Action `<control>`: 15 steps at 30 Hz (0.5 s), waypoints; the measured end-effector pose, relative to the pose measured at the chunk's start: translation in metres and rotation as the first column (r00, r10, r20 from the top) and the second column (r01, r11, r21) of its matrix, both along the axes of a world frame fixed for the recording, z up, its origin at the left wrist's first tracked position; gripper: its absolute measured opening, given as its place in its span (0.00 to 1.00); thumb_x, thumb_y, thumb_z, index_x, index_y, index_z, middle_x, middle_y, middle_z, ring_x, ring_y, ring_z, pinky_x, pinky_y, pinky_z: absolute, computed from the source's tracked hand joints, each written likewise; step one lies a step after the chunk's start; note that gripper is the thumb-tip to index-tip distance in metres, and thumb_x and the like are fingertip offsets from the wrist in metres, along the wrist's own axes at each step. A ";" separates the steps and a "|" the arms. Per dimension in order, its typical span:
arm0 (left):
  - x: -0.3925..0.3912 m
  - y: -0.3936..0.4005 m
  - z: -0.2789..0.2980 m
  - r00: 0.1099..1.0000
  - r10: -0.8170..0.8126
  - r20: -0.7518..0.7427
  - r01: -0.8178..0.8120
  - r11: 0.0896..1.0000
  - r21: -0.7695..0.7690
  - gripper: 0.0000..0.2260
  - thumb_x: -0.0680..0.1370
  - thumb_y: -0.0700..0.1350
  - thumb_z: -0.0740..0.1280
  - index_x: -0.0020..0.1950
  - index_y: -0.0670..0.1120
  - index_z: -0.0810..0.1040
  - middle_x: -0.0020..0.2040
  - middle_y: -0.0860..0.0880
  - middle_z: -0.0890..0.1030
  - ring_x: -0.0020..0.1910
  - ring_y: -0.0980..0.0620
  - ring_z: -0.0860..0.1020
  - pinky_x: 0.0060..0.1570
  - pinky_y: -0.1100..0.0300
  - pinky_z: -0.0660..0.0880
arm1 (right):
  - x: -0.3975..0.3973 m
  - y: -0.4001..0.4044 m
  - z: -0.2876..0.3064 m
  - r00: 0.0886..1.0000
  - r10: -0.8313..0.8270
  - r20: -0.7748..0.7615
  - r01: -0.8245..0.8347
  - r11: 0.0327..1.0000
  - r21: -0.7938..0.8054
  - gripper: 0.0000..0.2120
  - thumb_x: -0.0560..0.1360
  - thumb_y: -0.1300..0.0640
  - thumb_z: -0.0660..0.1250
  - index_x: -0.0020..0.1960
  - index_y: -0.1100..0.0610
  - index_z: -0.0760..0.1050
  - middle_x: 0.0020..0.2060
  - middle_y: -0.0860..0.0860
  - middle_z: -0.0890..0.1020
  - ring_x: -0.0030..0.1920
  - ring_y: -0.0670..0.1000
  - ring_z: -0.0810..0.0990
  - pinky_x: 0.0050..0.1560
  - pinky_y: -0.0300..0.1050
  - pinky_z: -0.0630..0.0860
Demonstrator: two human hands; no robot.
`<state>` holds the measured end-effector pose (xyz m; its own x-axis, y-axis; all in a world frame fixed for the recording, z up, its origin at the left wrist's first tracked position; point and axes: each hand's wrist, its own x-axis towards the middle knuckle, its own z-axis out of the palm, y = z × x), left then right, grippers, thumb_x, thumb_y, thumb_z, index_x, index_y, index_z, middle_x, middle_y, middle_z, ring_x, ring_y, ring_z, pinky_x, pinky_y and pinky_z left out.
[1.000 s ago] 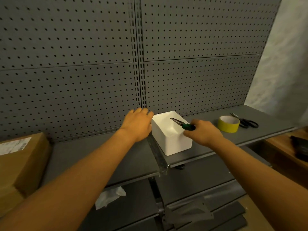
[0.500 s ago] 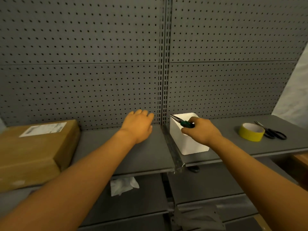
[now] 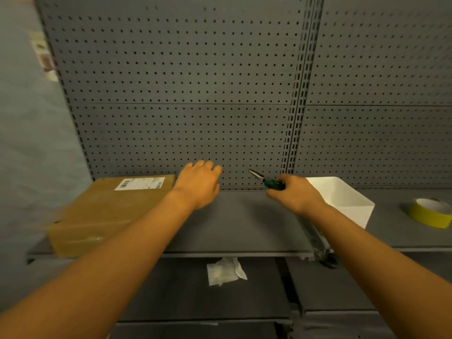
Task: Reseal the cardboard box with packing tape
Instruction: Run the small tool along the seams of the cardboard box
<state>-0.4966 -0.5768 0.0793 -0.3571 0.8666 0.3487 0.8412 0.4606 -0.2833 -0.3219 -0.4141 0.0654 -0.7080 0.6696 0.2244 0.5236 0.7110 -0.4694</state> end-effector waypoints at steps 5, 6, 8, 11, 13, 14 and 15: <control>-0.040 -0.050 0.004 1.000 -0.018 -0.003 0.018 1.000 0.021 0.17 0.81 0.51 0.56 0.67 0.45 0.67 0.63 0.45 0.73 0.62 0.45 0.70 0.59 0.51 0.68 | -0.046 -0.050 0.000 0.999 -0.005 0.049 0.006 1.000 -0.021 0.18 0.74 0.44 0.66 0.57 0.55 0.73 0.43 0.53 0.77 0.42 0.54 0.77 0.40 0.46 0.74; -0.049 -0.062 0.004 1.000 -0.018 -0.003 0.018 1.000 0.022 0.17 0.81 0.51 0.56 0.67 0.45 0.66 0.63 0.45 0.72 0.62 0.45 0.70 0.59 0.51 0.68 | -0.057 -0.062 -0.001 0.998 0.002 0.056 0.000 1.000 -0.028 0.18 0.74 0.44 0.66 0.57 0.55 0.73 0.43 0.53 0.77 0.42 0.54 0.77 0.40 0.47 0.75; -0.068 -0.087 0.004 1.000 -0.015 0.003 0.015 1.000 0.023 0.17 0.81 0.51 0.56 0.68 0.46 0.66 0.63 0.45 0.72 0.62 0.45 0.70 0.60 0.51 0.68 | -0.079 -0.086 -0.004 0.998 0.032 0.051 -0.029 0.998 -0.058 0.16 0.74 0.45 0.66 0.55 0.54 0.73 0.41 0.52 0.77 0.40 0.53 0.77 0.37 0.45 0.73; -0.097 -0.124 0.002 1.000 0.005 0.020 -0.005 1.000 0.030 0.17 0.81 0.51 0.56 0.68 0.46 0.66 0.64 0.45 0.72 0.63 0.46 0.70 0.60 0.51 0.68 | -0.109 -0.122 -0.010 0.998 0.061 0.033 -0.058 0.995 -0.081 0.13 0.75 0.46 0.65 0.52 0.54 0.71 0.37 0.50 0.75 0.36 0.51 0.75 0.33 0.43 0.69; -0.114 -0.147 -0.001 0.998 0.035 0.046 -0.037 0.999 0.030 0.17 0.81 0.52 0.57 0.68 0.47 0.66 0.64 0.46 0.72 0.63 0.46 0.70 0.60 0.51 0.68 | -0.125 -0.143 -0.014 0.998 0.062 0.025 -0.060 0.996 -0.072 0.14 0.74 0.46 0.66 0.53 0.55 0.72 0.38 0.50 0.74 0.38 0.52 0.75 0.35 0.44 0.70; -0.121 -0.158 -0.002 0.997 0.051 0.057 -0.052 0.998 0.029 0.18 0.81 0.52 0.57 0.68 0.47 0.66 0.64 0.46 0.72 0.63 0.45 0.70 0.60 0.51 0.67 | -0.132 -0.152 -0.016 0.998 0.064 0.025 -0.062 0.996 -0.070 0.14 0.74 0.46 0.66 0.53 0.55 0.72 0.39 0.51 0.75 0.39 0.52 0.75 0.36 0.45 0.71; -0.129 -0.169 -0.003 0.996 0.064 0.063 -0.066 0.997 0.027 0.18 0.81 0.52 0.57 0.68 0.47 0.66 0.64 0.46 0.72 0.63 0.45 0.70 0.60 0.51 0.68 | -0.138 -0.160 -0.017 0.997 0.068 0.027 -0.066 0.995 -0.070 0.14 0.74 0.46 0.66 0.53 0.55 0.72 0.40 0.51 0.75 0.40 0.53 0.76 0.36 0.45 0.71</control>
